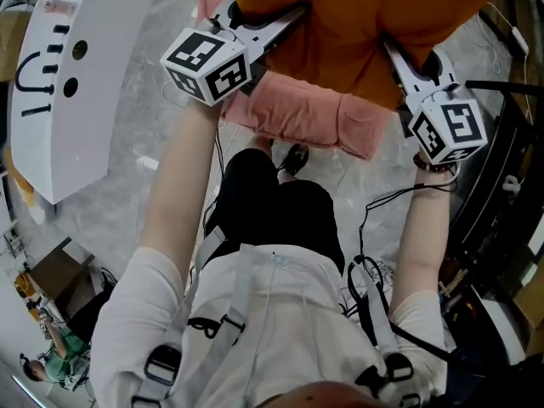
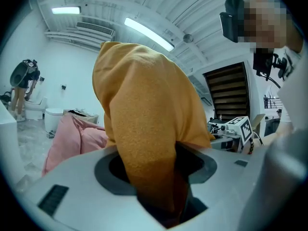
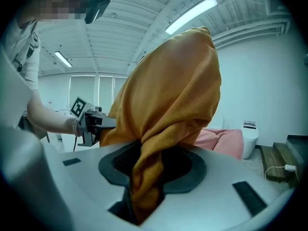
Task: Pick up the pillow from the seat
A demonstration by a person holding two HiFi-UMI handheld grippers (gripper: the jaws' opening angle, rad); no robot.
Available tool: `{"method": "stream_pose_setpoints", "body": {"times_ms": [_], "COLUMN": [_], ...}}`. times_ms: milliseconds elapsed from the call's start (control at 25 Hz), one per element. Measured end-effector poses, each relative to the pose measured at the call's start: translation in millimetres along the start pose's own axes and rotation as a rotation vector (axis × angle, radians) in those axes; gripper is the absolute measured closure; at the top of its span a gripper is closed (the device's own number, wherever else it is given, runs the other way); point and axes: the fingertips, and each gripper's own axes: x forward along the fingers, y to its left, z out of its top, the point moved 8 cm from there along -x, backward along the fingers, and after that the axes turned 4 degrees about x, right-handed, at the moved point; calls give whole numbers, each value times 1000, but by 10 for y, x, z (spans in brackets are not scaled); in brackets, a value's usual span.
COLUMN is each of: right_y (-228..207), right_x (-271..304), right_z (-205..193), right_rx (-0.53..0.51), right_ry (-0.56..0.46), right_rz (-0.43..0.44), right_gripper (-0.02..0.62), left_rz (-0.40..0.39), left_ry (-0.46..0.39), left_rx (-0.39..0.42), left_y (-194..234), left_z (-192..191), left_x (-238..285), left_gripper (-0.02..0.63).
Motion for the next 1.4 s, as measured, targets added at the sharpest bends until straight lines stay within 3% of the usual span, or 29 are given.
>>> {"method": "stream_pose_setpoints", "body": {"times_ms": [1040, 1400], "right_y": [164, 171], "right_x": [-381, -610], "right_z": [1204, 1566], "right_rx": [-161, -167], "right_ry": [-100, -149], "right_rz": [-17, -26], "right_gripper": [439, 436], "left_rz": [-10, -25], "left_ry": [-130, -160], "left_rx": [95, 154], "left_y": [-258, -428], "left_z": [1168, 1616], "left_x": [-155, -151], "left_gripper": [357, 357]}}
